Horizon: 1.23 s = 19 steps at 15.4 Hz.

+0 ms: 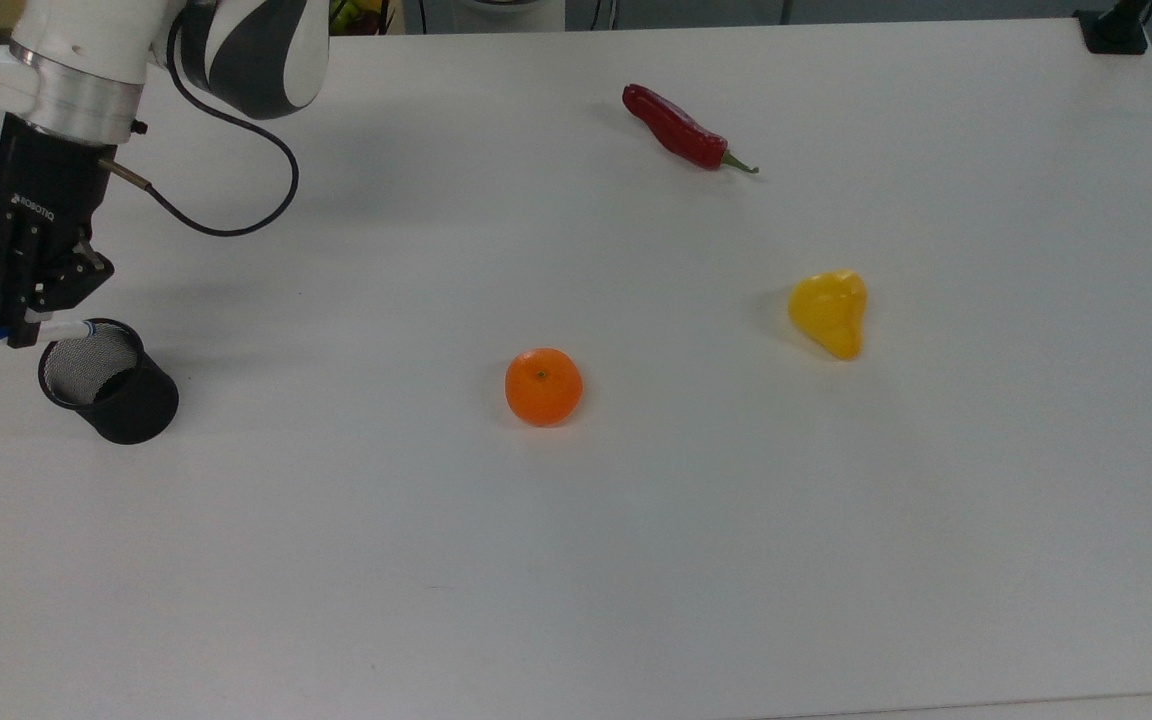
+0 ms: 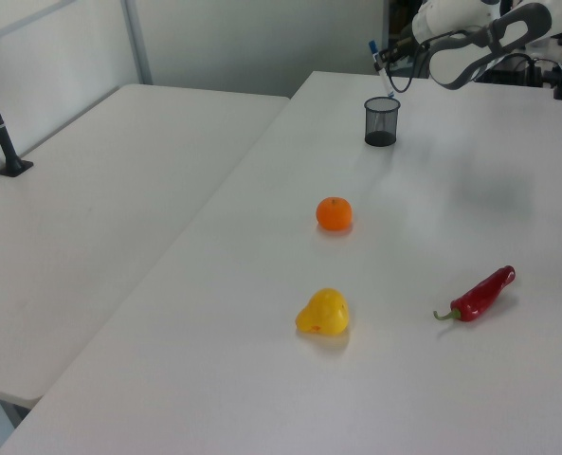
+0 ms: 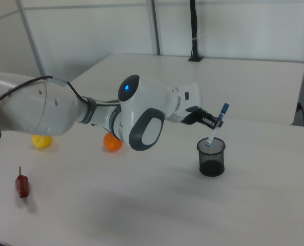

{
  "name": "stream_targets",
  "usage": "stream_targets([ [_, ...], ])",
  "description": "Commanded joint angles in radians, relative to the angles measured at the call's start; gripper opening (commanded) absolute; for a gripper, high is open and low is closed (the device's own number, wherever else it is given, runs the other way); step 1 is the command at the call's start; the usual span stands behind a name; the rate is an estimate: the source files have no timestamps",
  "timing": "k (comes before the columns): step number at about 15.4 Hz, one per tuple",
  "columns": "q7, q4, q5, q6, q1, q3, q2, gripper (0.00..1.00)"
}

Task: Place marker
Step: 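Lower the marker into the pen cup and open the gripper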

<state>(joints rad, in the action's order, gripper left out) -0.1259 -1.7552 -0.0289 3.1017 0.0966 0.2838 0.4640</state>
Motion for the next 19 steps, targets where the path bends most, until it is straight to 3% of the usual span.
stream_targets([
  [1, 0.014, -0.001, -0.005, 0.044, -0.005, -0.002, 0.036, 0.00],
  [4, 0.014, -0.003, -0.003, 0.043, -0.006, -0.005, 0.038, 0.00],
  [7, 0.014, -0.004, -0.003, 0.043, -0.006, -0.006, 0.039, 0.09],
  [10, 0.014, -0.004, -0.003, 0.043, -0.006, -0.006, 0.039, 0.41],
  [14, 0.014, -0.006, -0.005, 0.035, -0.008, -0.006, 0.036, 0.60],
  [19, 0.011, -0.006, -0.005, 0.031, -0.006, -0.006, 0.032, 1.00],
])
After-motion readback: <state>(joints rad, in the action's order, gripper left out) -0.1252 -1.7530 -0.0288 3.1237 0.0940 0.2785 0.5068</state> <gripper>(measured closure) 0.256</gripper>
